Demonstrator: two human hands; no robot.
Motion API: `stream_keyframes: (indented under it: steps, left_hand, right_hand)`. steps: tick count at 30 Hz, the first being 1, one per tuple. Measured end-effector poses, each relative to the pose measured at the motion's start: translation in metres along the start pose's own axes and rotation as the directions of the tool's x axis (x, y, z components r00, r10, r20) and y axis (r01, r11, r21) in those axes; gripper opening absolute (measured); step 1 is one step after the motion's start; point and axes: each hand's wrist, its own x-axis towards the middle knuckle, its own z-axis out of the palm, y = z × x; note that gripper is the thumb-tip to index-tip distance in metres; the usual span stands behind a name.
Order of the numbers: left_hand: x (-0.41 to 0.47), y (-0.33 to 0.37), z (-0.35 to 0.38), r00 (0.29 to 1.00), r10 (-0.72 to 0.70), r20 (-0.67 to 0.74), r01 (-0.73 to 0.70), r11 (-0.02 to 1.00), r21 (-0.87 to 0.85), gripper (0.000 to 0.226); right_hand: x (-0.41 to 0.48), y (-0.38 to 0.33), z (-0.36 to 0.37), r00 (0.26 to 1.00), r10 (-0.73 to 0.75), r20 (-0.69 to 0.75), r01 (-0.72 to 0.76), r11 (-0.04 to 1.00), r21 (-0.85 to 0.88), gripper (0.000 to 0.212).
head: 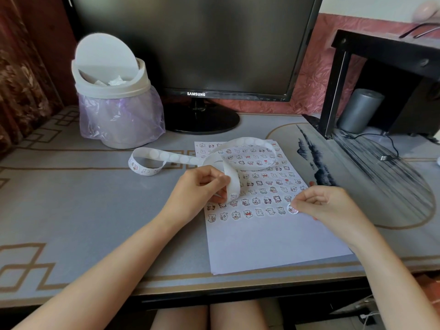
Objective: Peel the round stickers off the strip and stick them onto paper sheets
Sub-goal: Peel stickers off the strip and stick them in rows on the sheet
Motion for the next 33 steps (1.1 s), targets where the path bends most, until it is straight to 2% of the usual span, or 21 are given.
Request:
stream_keyframes:
  steps: [17, 25, 33]
  left_hand:
    - [0.001, -0.001, 0.000, 1.000, -0.003, -0.006, 0.003, 1.000, 0.022, 0.013]
    - [0.001, -0.002, 0.000, 1.000, 0.001, -0.007, -0.001, 0.999, 0.038, 0.014]
    - [0.001, -0.004, 0.000, 1.000, 0.005, -0.014, -0.004, 0.998, 0.061, 0.016]
  right_hand:
    - [0.000, 0.008, 0.004, 0.997, -0.049, -0.067, 0.044, 0.997, -0.063, 0.016]
    - [-0.006, 0.008, 0.011, 0.984, -0.104, -0.145, 0.065, 0.966, -0.249, 0.015]
    - [-0.006, 0.009, 0.009, 0.984, -0.098, -0.148, 0.054, 0.960, -0.276, 0.015]
